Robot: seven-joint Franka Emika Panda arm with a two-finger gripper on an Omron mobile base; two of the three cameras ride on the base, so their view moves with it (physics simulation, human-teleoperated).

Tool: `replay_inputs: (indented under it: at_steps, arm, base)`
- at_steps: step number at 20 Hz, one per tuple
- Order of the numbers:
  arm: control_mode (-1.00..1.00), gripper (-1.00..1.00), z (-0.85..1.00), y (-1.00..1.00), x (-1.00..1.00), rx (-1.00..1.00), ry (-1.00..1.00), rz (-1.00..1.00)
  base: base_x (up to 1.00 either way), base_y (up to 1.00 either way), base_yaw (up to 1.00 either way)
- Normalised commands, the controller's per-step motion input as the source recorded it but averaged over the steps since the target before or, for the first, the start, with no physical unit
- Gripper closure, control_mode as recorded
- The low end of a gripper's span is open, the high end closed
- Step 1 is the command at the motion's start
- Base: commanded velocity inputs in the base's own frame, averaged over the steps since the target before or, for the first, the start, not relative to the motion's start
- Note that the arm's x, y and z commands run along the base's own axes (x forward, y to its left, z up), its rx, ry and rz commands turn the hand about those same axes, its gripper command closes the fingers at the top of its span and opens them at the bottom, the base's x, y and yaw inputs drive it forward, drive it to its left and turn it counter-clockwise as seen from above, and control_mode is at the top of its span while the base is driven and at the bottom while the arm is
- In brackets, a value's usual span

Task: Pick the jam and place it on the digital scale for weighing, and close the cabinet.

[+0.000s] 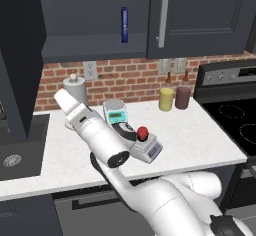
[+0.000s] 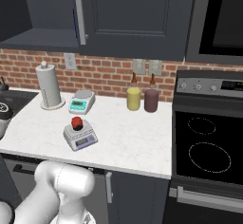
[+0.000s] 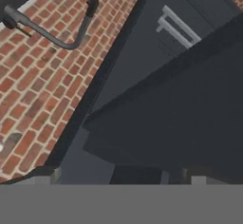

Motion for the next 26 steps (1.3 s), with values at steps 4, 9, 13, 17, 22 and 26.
replay_inputs:
  at_steps: [4,9,13,17,22,26]
  arm:
    - [-1.00,-1.00,-0.25,0.66,-0.14,0.00,-0.03,-0.07]
    - [-1.00,-1.00,-0.46,0.09,-0.42,0.00,-0.10,-0.09]
    - [-1.00,-1.00,-0.49,-0.06,-0.60,0.04,-0.16,-0.07]
    - [-1.00,-1.00,-0.16,0.55,-0.21,0.04,-0.30,-0.08]
    - [-1.00,-1.00,0.00,0.99,0.00,0.01,-0.25,-0.12]
    - [-1.00,-1.00,-0.46,0.74,0.15,0.11,-0.07,-0.10]
  base:
    - [0.00,0.00,0.00]
    - [0.00,0.00,0.00]
    - [0.00,0.00,0.00]
    - [0.00,0.00,0.00]
    - [0.00,0.00,0.00]
    - [0.00,0.00,0.00]
